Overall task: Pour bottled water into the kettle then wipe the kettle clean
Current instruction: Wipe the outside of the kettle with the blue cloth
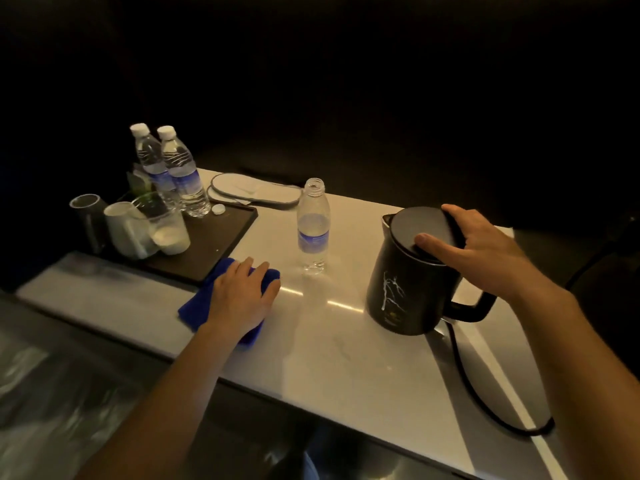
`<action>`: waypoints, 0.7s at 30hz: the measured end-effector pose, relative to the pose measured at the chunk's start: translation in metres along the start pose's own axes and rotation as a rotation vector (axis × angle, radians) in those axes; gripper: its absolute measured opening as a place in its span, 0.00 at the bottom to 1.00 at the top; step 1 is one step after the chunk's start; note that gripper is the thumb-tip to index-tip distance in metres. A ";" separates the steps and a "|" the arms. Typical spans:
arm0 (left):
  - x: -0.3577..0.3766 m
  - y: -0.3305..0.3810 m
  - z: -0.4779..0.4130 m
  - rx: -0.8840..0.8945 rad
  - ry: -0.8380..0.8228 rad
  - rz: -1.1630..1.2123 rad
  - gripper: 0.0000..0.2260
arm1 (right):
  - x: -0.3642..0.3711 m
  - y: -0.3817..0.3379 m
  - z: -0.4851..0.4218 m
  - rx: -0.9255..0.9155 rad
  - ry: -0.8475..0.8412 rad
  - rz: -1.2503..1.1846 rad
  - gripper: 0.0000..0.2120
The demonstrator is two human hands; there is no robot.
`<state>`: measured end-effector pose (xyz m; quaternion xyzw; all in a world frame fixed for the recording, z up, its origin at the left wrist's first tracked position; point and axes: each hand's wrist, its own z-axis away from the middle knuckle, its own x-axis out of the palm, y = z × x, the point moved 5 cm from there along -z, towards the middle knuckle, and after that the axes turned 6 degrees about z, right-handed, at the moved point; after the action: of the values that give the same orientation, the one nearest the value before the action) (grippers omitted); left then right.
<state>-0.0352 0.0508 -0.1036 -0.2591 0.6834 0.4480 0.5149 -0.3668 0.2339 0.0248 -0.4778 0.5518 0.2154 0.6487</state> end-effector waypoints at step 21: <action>0.033 -0.009 0.022 0.073 -0.090 -0.045 0.25 | -0.001 -0.005 0.016 0.048 0.146 0.005 0.44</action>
<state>-0.0285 0.0691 -0.1388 -0.2351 0.6694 0.4221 0.5644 -0.3548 0.2451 0.0266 -0.4749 0.6038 0.1684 0.6177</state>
